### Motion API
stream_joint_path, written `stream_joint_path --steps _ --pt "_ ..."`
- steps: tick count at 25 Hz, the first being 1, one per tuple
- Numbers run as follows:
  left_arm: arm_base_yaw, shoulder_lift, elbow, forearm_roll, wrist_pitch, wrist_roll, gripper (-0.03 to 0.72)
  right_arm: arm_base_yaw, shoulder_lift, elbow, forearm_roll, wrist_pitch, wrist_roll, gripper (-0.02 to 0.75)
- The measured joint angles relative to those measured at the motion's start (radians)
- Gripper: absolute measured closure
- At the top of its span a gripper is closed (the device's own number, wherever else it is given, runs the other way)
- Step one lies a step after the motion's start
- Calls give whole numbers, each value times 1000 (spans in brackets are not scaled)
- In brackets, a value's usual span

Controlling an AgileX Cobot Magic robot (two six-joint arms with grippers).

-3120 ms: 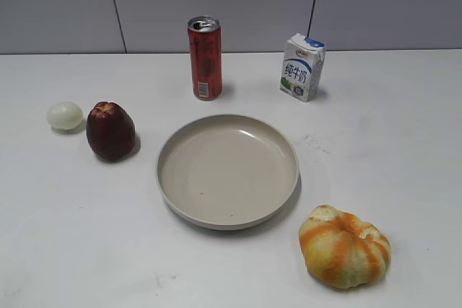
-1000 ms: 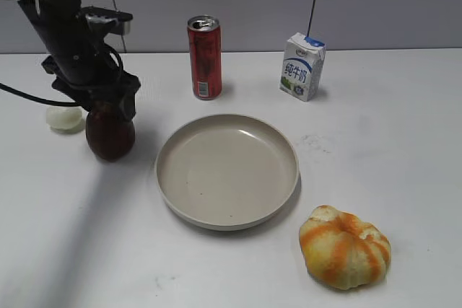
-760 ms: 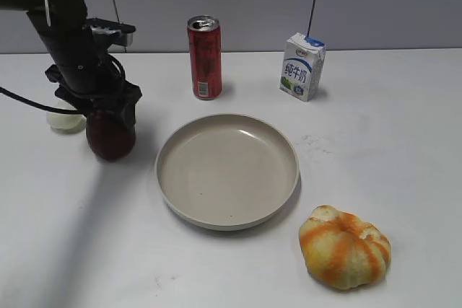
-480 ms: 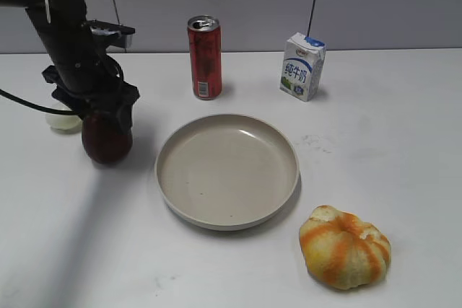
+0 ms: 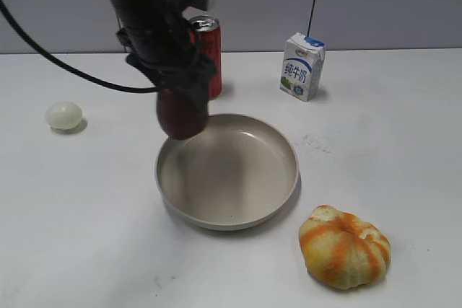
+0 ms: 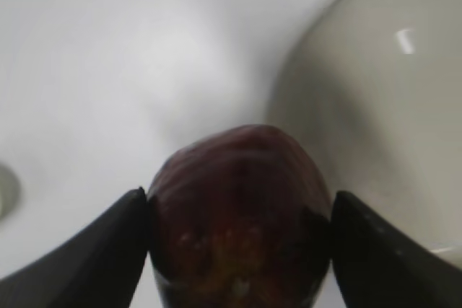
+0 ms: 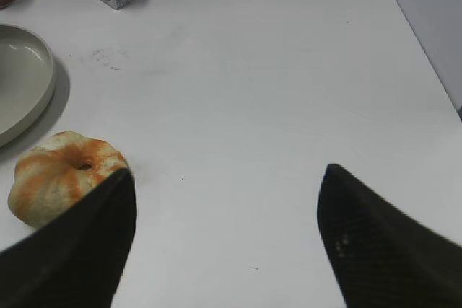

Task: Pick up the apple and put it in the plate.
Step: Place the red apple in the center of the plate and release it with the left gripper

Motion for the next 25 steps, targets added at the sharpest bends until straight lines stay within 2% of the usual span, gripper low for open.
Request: stream_joint_path --steps 4,7,15,19,25 --pt "-108 10 0 7 -94 0 120 0 0 0 0 0 0 149" --pt "-140 44 0 7 -126 0 120 0 0 0 0 0 0 149" --pt "-140 139 0 -1 -123 0 114 0 0 0 0 0 0 149" --pt "-140 140 0 -2 -112 0 17 0 0 0 0 0 0 149" --pt "-133 103 -15 3 -33 0 5 0 0 0 0 0 0 149"
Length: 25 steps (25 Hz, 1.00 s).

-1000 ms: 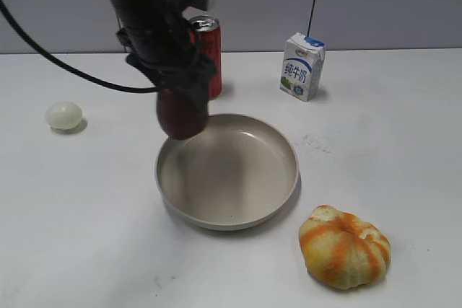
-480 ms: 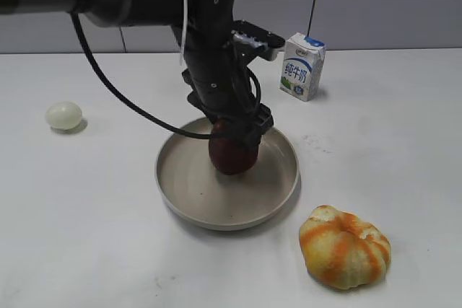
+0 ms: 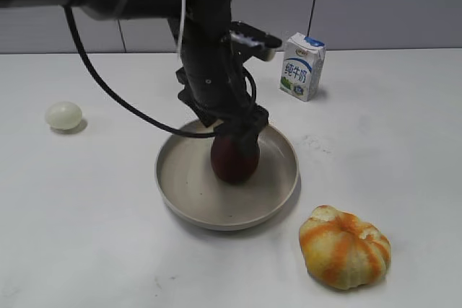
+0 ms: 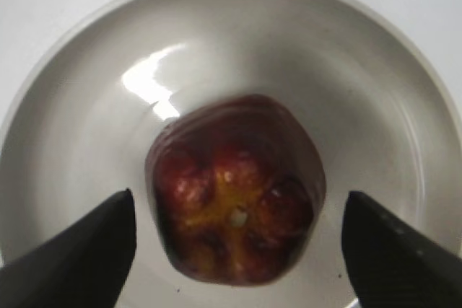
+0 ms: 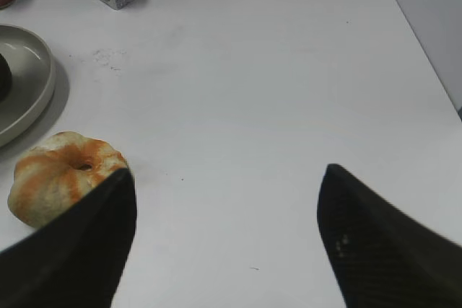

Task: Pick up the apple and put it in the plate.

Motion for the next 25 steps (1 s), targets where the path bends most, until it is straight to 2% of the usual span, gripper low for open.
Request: stream_joint_path --steps 2,5,9,13,15,18,21,25 --pt "18 -42 -19 -1 26 0 8 0 0 0 0 0 0 149" --pt "87 -112 -42 -2 57 0 17 0 0 0 0 0 0 149" --pt "243 -183 -45 -1 136 0 53 0 0 0 0 0 0 149" --pt "429 -208 -38 1 159 -24 85 0 0 0 0 0 0 149" --pt "516 -230 -10 1 160 -42 95 0 0 0 0 0 0 149" --pt "605 -278 59 4 162 -49 99 0 0 0 0 0 0 149" --pt "652 -353 168 8 163 -50 100 0 0 0 0 0 0 149" --pt "658 -495 339 22 164 -51 100 0 0 0 0 0 0 149"
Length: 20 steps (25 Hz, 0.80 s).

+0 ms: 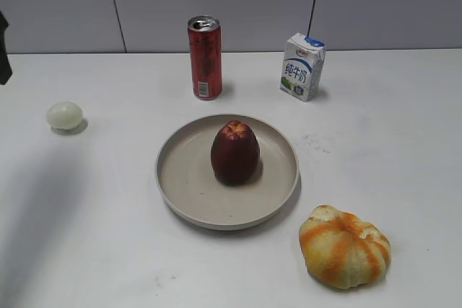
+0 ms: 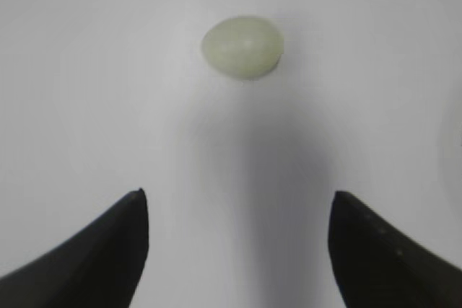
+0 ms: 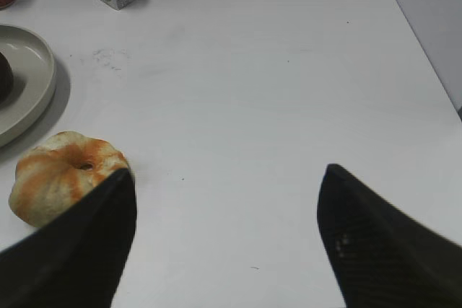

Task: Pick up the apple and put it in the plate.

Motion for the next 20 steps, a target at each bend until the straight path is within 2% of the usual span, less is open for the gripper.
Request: stream_joint_path --steps 10,20 --pt "-1 -435 473 12 2 -1 100 0 0 0 0 0 0 149" --pt "-1 -894 779 17 -56 -1 100 0 0 0 0 0 0 149"
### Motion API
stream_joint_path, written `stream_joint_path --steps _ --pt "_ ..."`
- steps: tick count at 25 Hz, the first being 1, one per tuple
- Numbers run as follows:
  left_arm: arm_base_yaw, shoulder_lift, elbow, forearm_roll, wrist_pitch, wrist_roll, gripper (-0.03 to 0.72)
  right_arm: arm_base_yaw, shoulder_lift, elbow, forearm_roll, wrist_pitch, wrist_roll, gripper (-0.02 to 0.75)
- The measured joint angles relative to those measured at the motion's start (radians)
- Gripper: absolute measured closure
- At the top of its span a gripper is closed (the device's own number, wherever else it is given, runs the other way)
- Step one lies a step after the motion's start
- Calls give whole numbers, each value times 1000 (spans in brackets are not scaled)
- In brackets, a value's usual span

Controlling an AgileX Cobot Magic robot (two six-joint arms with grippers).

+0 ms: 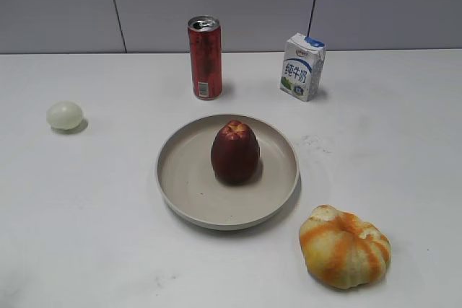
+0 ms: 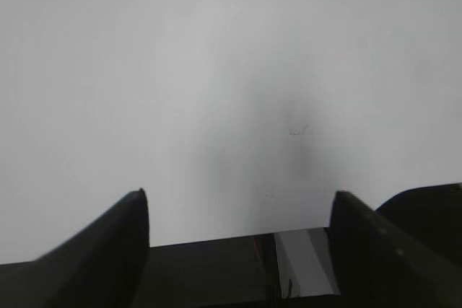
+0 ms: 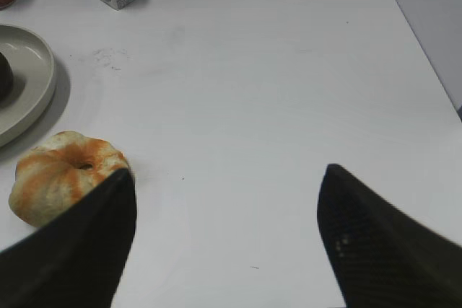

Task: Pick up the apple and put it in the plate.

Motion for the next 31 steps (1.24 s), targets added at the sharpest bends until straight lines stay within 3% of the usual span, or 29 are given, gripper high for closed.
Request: stream_joint_path --steps 5,14,31 --pt "0 -219 118 2 -8 0 100 0 0 0 0 0 0 149" --pt "0 -527 149 3 -65 0 109 0 0 0 0 0 0 149" --pt "0 -751 150 1 -66 0 110 0 0 0 0 0 0 149"
